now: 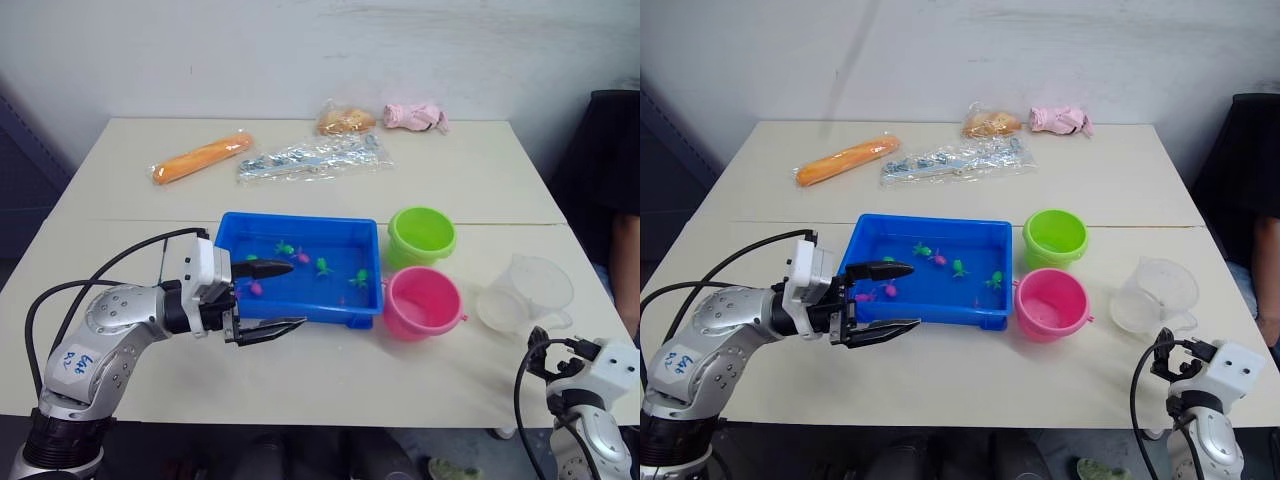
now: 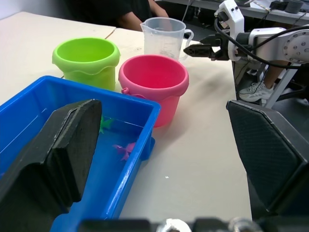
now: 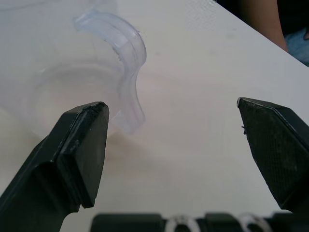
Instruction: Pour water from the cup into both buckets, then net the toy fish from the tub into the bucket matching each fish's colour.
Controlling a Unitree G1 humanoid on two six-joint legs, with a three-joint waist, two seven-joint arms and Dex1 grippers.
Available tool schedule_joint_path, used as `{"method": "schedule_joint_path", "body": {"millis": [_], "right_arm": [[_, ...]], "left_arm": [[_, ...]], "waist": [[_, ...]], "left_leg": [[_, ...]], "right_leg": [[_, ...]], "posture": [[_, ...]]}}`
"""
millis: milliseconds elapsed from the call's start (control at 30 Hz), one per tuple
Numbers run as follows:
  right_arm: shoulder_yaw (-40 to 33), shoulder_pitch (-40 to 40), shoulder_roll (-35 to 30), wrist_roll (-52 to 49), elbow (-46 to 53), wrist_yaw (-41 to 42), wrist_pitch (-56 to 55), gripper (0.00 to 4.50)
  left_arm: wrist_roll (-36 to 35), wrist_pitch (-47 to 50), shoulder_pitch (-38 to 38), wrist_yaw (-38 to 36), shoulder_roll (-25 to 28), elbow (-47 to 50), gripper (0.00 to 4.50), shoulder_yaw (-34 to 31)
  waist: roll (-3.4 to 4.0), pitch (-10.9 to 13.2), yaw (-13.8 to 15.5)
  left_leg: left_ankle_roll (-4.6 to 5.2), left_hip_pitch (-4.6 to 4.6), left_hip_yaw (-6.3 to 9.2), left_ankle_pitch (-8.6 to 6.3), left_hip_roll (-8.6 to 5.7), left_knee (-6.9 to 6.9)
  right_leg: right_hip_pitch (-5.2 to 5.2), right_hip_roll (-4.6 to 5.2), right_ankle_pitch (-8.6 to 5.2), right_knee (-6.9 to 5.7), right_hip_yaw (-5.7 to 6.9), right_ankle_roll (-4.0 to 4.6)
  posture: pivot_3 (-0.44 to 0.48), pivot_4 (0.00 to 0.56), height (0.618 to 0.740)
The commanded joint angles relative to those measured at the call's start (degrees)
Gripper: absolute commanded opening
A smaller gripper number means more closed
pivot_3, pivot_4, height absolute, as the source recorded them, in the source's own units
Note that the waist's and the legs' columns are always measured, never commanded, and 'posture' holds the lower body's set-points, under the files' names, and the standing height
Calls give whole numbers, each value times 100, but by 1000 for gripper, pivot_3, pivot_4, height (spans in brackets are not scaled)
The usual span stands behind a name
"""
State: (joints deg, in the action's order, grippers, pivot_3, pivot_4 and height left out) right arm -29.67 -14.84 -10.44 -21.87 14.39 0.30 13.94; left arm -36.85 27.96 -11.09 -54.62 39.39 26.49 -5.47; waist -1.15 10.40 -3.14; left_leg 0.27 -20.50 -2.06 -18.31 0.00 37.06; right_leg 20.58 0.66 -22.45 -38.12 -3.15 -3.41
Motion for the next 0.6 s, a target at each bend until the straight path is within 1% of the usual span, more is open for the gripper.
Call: {"method": "schedule_joint_path", "body": {"millis": [33, 600], "right_arm": [[-148, 48, -2, 127, -38, -110, -238, 4500], [-167, 841, -20, 271, -1117, -467, -873, 4500]], "left_arm": [[-114, -42, -115, -45, -5, 139, 4456, 12], [-48, -107, -240, -41, -53, 84, 4456, 103]], "waist": [[0, 0, -1], [0, 0, -10]], "left_leg": [[0, 0, 0, 0, 0, 1], [0, 0, -1, 1, 0, 2]], "right_leg": [[0, 0, 0, 0, 0, 0], [-1, 0, 0, -1, -1, 0]], "posture": [[0, 150, 740], [0, 150, 740]]}}
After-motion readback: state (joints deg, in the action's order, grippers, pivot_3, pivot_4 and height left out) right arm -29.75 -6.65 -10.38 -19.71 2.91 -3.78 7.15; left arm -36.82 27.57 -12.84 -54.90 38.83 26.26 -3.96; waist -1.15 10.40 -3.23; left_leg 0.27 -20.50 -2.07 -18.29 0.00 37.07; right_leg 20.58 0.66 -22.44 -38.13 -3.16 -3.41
